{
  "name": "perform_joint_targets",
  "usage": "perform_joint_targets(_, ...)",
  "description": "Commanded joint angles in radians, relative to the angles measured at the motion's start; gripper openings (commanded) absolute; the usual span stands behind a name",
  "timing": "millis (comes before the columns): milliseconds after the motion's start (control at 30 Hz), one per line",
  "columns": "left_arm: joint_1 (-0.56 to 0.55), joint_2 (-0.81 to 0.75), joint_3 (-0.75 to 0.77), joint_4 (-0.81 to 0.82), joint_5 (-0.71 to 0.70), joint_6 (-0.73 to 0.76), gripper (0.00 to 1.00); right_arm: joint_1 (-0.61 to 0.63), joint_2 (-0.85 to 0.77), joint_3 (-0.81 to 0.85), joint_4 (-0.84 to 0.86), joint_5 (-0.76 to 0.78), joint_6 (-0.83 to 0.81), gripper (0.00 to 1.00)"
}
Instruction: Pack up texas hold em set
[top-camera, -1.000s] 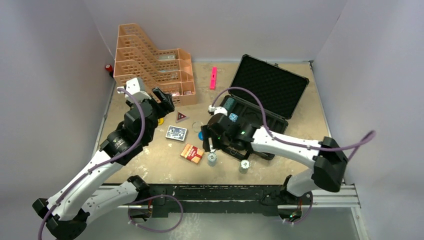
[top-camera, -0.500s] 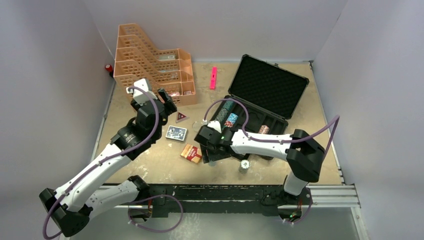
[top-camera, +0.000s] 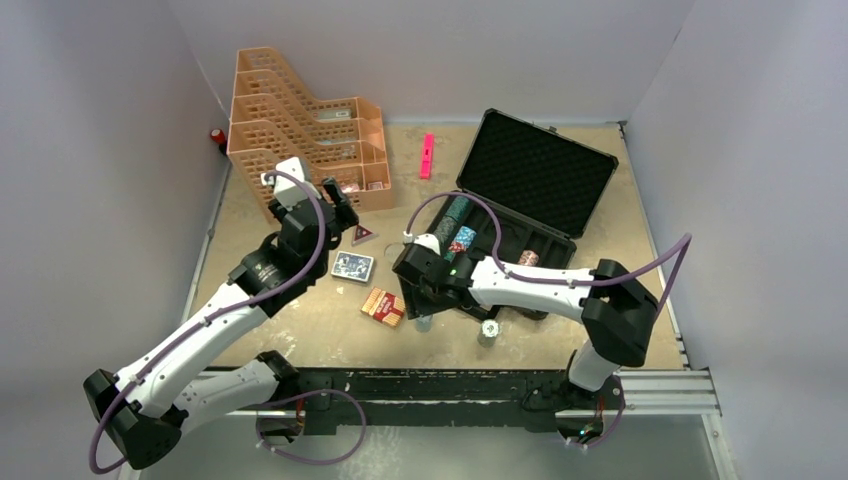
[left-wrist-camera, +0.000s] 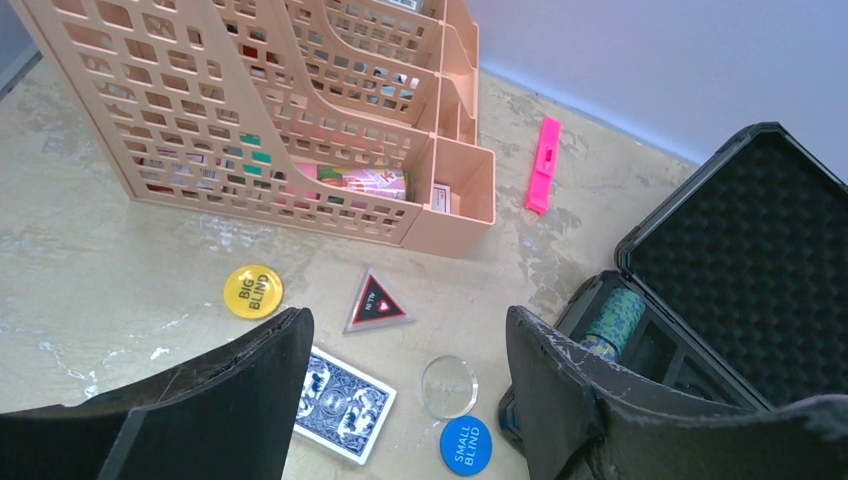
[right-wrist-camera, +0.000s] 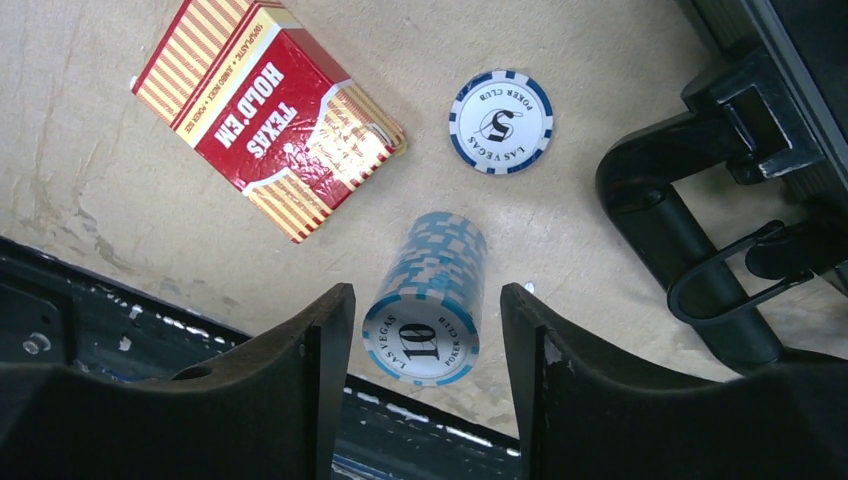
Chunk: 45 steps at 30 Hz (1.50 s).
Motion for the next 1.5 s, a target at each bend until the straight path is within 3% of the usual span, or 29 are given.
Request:
perform_joint_targets(0, -0.007, 0.003, 0.021, -0.002, 0.032, -0.011, 0.70, -0.005, 0.007, -0.009, 0.030, -0.046, -0.015, 0.60)
perform_joint_targets(67, -0.005, 0.003, 0.019, -0.006, 0.046, -0.010, 0.70, -0.005, 0.022, -0.008, 0.020, -0.053, -0.010, 0.58)
perform_joint_targets(267, -0.006, -0.002, -0.008, 0.015, 0.068, -0.011, 0.70, -0.028, -0.004, -0.011, 0.025, -0.066, -0.056, 0.31)
perform_joint_targets(367, -0.006, 0.011, -0.006, 0.025, 0.078, 0.024, 0.70, -0.093, -0.041, -0.030, 0.069, -0.144, -0.096, 0.26)
perform_joint_targets(533, -0.005, 0.039, 0.002, 0.038, 0.135, 0.087, 0.69, -0.214, -0.190, -0.063, 0.179, -0.315, -0.185, 0.25)
perform_joint_targets(800, -0.006, 0.131, 0.034, 0.082, 0.545, 0.238, 0.64, -0.448, -0.313, -0.043, 0.288, -0.651, -0.248, 0.28)
perform_joint_targets(967, -0.007, 0.161, 0.092, 0.055, 0.691, 0.267, 0.65, -0.555, -0.312, -0.034, 0.401, -0.881, -0.239, 0.29)
perform_joint_targets(1000, -0.006, 0.164, 0.100, 0.058, 0.717, 0.284, 0.71, -0.573, -0.301, -0.036, 0.428, -0.929, -0.232, 0.29)
perform_joint_targets(1100, -0.006, 0.176, 0.088, 0.110, 0.739, 0.313, 0.72, -0.618, -0.269, -0.034, 0.516, -1.055, -0.206, 0.29)
perform_joint_targets(1300, -0.006, 0.233, 0.052, 0.240, 0.984, 0.413, 0.68, -0.699, -0.214, -0.029, 0.591, -1.216, -0.157, 0.27)
perform_joint_targets(1467, -0.008, 0.276, 0.032, 0.255, 1.203, 0.536, 0.63, -0.721, -0.223, -0.052, 0.588, -1.245, -0.155, 0.27)
